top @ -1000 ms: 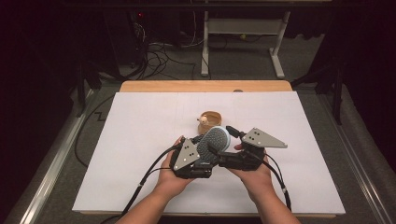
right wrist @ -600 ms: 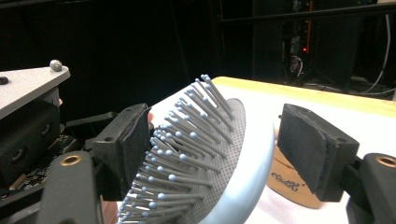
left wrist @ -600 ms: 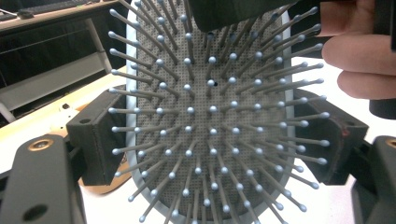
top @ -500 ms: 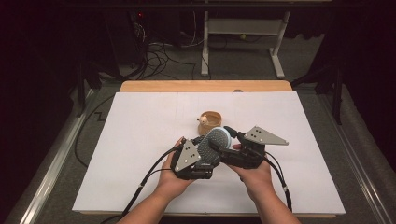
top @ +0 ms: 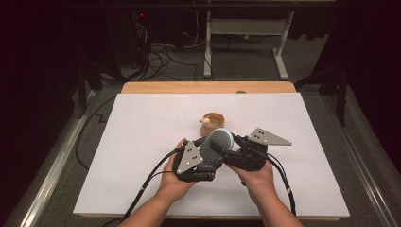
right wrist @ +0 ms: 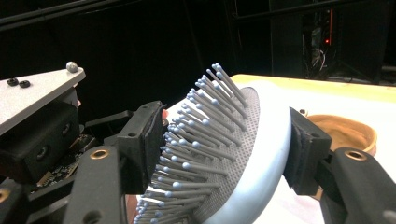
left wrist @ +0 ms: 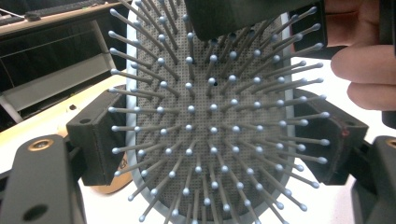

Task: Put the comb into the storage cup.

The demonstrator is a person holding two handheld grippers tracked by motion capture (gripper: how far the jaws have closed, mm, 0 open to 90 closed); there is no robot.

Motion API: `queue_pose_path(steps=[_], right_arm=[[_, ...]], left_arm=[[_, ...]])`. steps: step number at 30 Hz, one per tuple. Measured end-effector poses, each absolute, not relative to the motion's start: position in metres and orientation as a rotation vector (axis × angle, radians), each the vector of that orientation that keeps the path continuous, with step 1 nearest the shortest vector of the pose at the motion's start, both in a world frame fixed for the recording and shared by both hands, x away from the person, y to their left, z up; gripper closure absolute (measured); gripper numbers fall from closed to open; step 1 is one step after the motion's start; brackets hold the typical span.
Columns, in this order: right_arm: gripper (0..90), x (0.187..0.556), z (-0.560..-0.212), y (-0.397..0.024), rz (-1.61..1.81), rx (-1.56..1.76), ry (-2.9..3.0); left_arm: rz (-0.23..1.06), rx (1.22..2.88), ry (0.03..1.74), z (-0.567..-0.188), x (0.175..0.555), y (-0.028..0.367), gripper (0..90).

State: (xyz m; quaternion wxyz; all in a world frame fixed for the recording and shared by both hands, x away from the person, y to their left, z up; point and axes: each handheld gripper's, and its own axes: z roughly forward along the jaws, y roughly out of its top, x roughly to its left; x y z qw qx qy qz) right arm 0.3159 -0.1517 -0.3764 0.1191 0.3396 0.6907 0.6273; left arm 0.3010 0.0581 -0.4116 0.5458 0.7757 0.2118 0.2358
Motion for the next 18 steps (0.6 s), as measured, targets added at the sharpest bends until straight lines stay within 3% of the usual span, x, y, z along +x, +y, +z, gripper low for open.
queue_pose_path(steps=[18], right_arm=[[47.8, 0.3185, -0.3756, -0.1544, 1.869, 1.06, 2.023]], left_arm=[[0.567, 1.845, 0.504, -0.412, 0.3009, 0.0578, 19.9]])
